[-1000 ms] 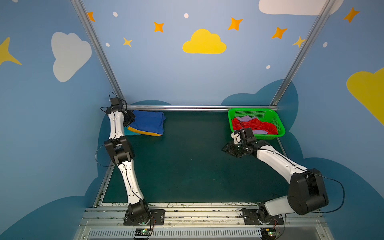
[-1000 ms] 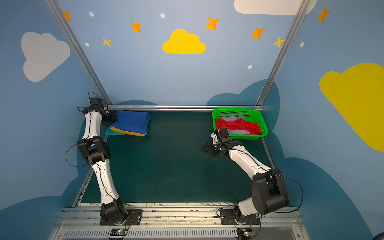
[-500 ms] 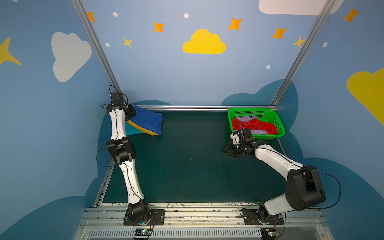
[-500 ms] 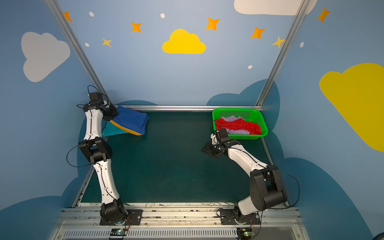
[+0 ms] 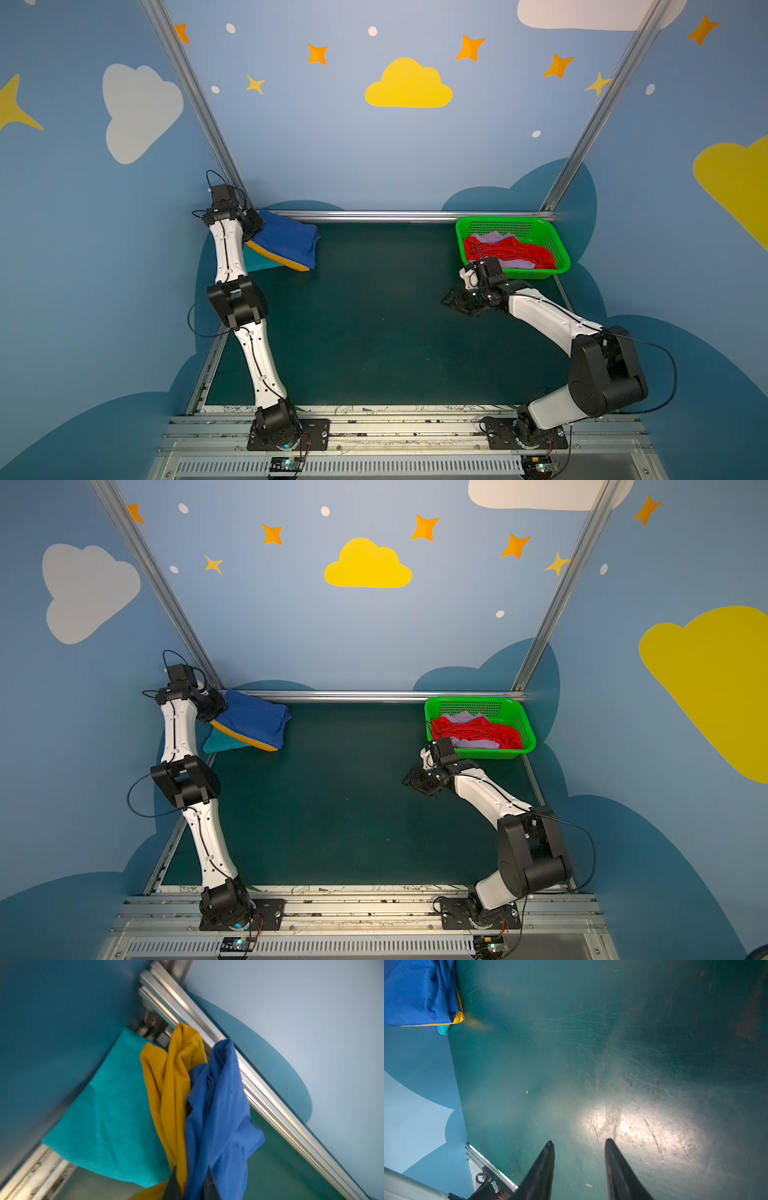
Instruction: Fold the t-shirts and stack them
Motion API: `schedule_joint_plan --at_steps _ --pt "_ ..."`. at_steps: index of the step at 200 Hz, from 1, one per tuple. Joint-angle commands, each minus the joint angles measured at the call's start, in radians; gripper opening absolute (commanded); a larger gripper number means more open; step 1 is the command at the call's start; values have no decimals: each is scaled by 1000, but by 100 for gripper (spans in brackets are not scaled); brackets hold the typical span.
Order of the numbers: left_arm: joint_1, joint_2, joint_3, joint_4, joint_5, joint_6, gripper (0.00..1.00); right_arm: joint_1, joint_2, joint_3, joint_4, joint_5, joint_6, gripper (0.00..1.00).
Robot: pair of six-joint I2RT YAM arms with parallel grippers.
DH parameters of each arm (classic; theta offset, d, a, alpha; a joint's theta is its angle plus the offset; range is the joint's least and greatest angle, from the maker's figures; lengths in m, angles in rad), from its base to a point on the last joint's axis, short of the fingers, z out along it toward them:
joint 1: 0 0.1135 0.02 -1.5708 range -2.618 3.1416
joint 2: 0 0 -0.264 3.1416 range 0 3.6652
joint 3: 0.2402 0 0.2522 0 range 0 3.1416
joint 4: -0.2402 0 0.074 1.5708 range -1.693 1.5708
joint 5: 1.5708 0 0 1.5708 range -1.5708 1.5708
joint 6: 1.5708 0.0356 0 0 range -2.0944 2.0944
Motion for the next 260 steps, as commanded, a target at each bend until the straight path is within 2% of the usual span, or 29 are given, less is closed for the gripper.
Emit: schedule_joint_plan --at_steps 1,14,22,27,34,40,42,43,46,69,103,151,188,223,260 --pt "26 -41 -27 36 -97 35 5 0 8 -15 12 -10 4 41" --pt "23 -12 -48 32 -131 48 11 0 7 -19 14 -9 8 41" --pt "19 18 -53 24 -142 47 22 0 6 -21 15 -8 9 41" --pt "17 39 -49 11 -146 44 37 0 6 -21 13 -8 9 41" --pt "10 72 -35 -12 -154 40 64 0 4 -21 11 -7 9 41" --pt "3 105 -10 -44 -185 30 78 0 1 -21 9 -6 9 41" --pt "1 116 -2 -53 -196 27 93 0 -1 -21 10 -6 8 41" --pt "0 122 4 -58 -201 26 97 0 -1 -21 9 -5 8 41" --pt "-3 134 19 -77 -211 23 100 0 -5 -21 8 -5 8 41" --pt "-8 184 56 -138 -225 -34 100 0 -23 -14 -9 8 2 41" --pt "-55 52 -78 -43 -272 -18 100 2 -21 -18 0 4 8 41" --pt "-168 -38 -77 -43 -311 42 100 5 -13 -24 19 -16 15 41" --pt "-224 2 -101 -49 -343 44 98 2 -50 -26 -3 7 -6 41" --pt "-223 65 -110 -63 -372 -3 95 -12 -55 -31 -11 8 -17 41" --pt "-219 119 -135 -59 -353 -27 86 -23 -32 -27 0 -9 -19 41"
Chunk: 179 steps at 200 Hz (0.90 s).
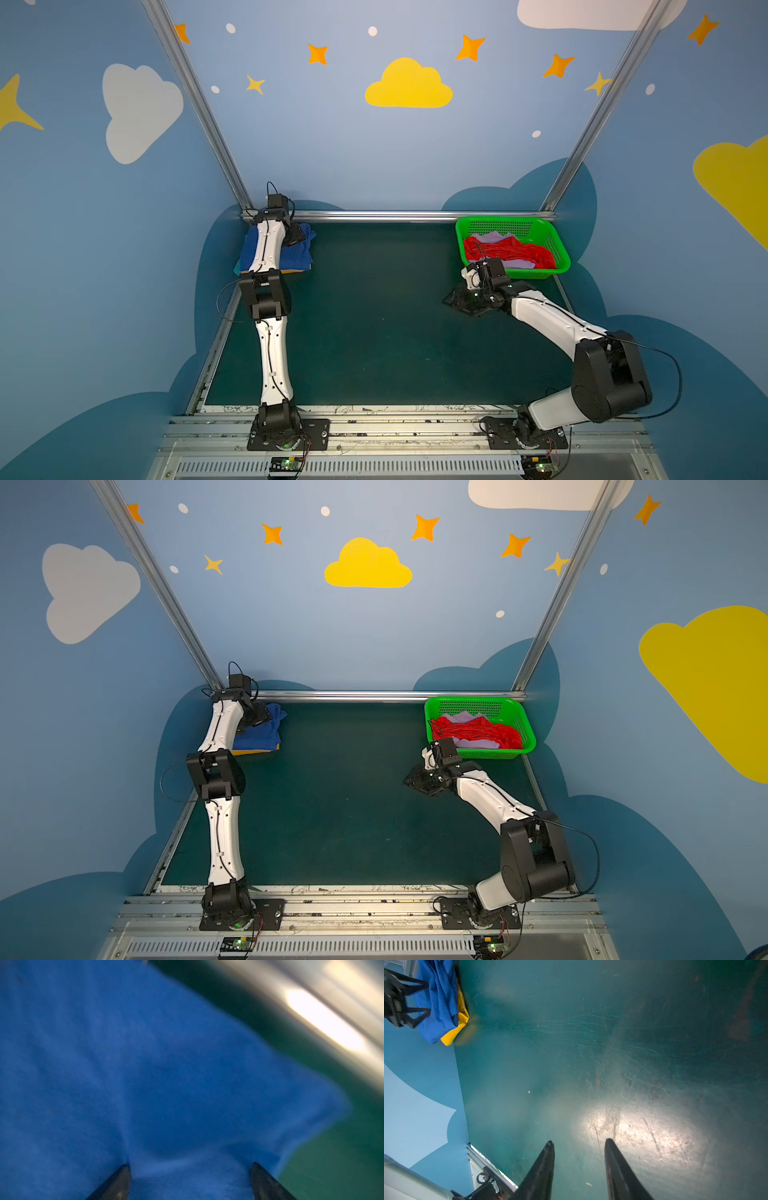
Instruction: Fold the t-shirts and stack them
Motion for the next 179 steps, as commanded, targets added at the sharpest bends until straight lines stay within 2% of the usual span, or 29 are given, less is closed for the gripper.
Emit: schedule_joint_plan --at_steps 1,22,43,56,72,96,129,179 --pt "9 43 -11 -34 -3 -29 86 -8 3 -9 -9 -8 -14 41" --pt "6 66 -40 -46 95 -56 81 -12 12 -3 -13 -8 -18 41" --pt "-28 23 -186 45 157 -88 75 -17 23 11 -23 -10 -25 41" --pt "-60 -14 -215 28 96 -74 73 -20 23 15 -24 -10 -26 41" --pt "-76 -71 -304 90 180 -91 70 -25 21 19 -22 -10 -29 41" --pt "-115 -95 -366 127 190 -120 70 -31 25 25 -22 -17 -31 41" --pt "-158 -57 -348 144 224 -160 69 -35 5 18 -32 -10 -41 41" --pt "-169 -1 -194 97 244 -191 69 -53 0 -7 -23 -22 -40 41"
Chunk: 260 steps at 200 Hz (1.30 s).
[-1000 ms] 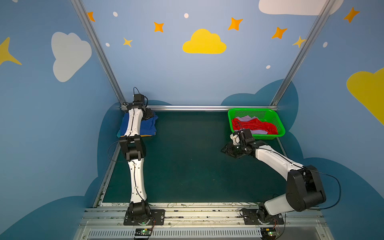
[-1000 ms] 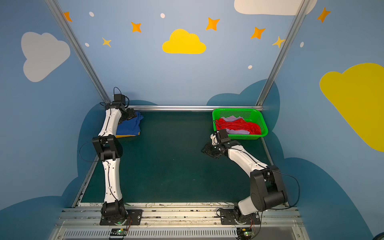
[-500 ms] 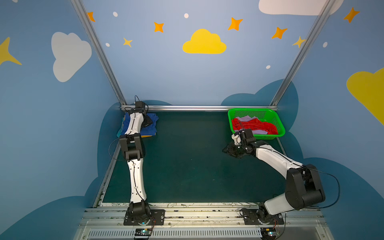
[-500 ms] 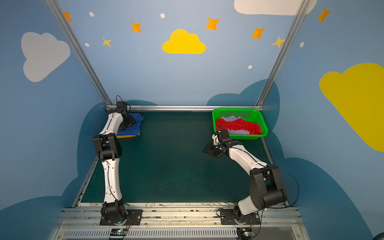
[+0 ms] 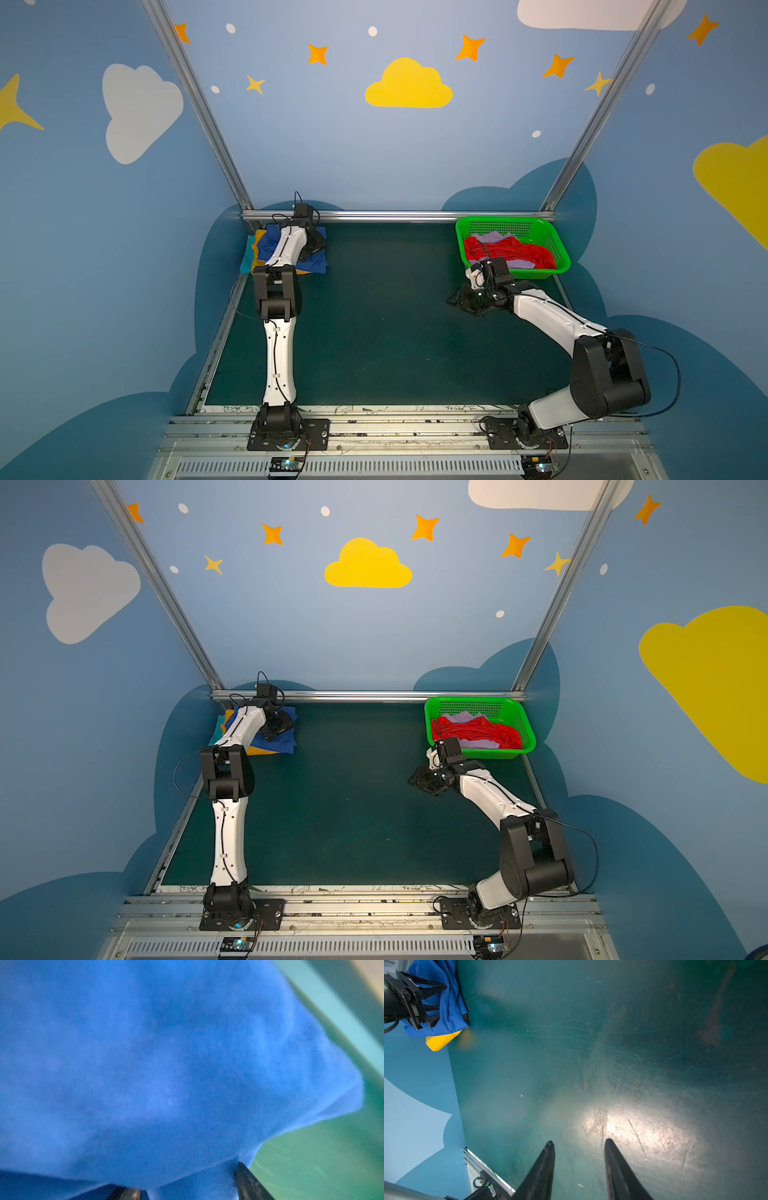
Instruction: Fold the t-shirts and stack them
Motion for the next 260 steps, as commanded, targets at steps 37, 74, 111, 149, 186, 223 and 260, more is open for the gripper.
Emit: schedule_joint_plan --at_steps 37,74,111,149,186,223,260 --pt "-19 57 106 -124 98 -18 70 -9 -13 -10 2 -23 -9 41" --pt "2 -85 7 -86 90 -5 81 -10 -13 -16 7 -33 -7 41" --pt "71 -117 13 -142 51 22 87 -9 -25 -25 10 -38 -3 41" --pt "130 -205 -150 -72 38 34 89 -9 -35 -28 6 -33 -6 41" --pt "171 -250 -202 -66 -43 39 89 -7 -20 -32 29 -48 5 41" --pt "216 -164 -221 -98 -92 11 89 -9 -22 -32 26 -48 -2 41" --pt "269 -153 -309 -62 -63 -43 87 -18 -35 -30 8 -42 -18 41"
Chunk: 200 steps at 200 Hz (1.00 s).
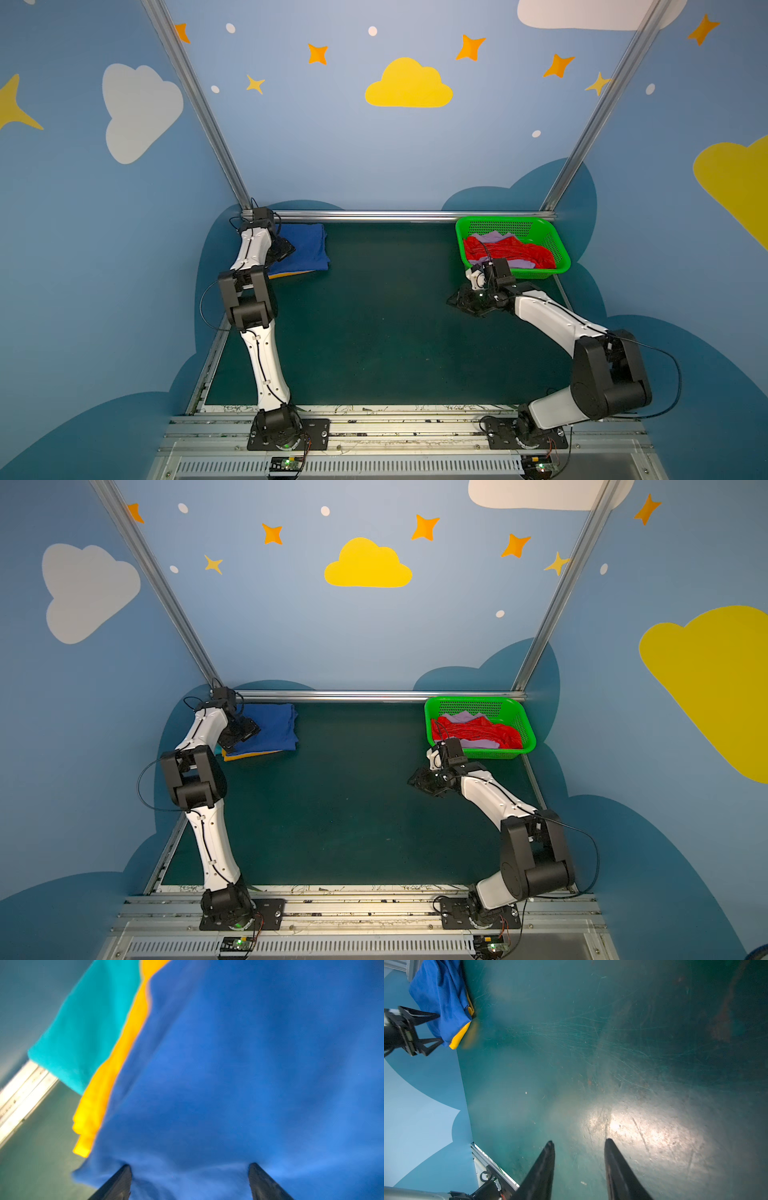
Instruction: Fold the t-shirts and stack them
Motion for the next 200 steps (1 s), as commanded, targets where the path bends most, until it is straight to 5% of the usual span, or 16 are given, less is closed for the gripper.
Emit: schedule_joint_plan --at_steps 1,38,75,76,79,82,99,119,141,156,169,190,200 --pt "38 40 -43 -16 -16 -34 87 -10 -27 -10 -12 -2 -18 41" --pt "37 27 63 -116 -49 -65 90 -13 -45 -5 -8 -16 -15 41" --pt "-30 -176 53 -101 -74 -63 99 -13 -104 37 -78 68 -58 46" --pt "-33 -185 49 -99 -77 -62 99 -13 -107 38 -80 72 -62 51" --pt "-40 -212 33 -91 -86 -60 99 -13 -117 43 -84 85 -72 83" --pt "-48 -240 13 -78 -93 -57 99 -13 -129 46 -88 100 -86 91" --pt "-94 -440 -205 63 -158 -30 99 -14 -200 53 -114 277 -136 92" --pt "-156 -755 -651 396 -231 20 99 -20 -295 9 -108 598 -146 92" --pt "-252 -1083 -1147 771 -438 61 99 -33 -373 -205 232 814 -344 92" --pt "-297 -1215 -1461 1045 -527 125 99 -39 -378 -389 503 872 -507 92" --pt "-294 -1256 -1619 1121 -478 150 99 -56 -348 -478 630 882 -487 92" --pt "-292 -1131 -1705 1278 -362 235 100 -96 -243 -491 716 841 -476 93" --pt "-299 -1101 -1637 1204 -277 263 100 -105 -209 -451 709 807 -483 93"
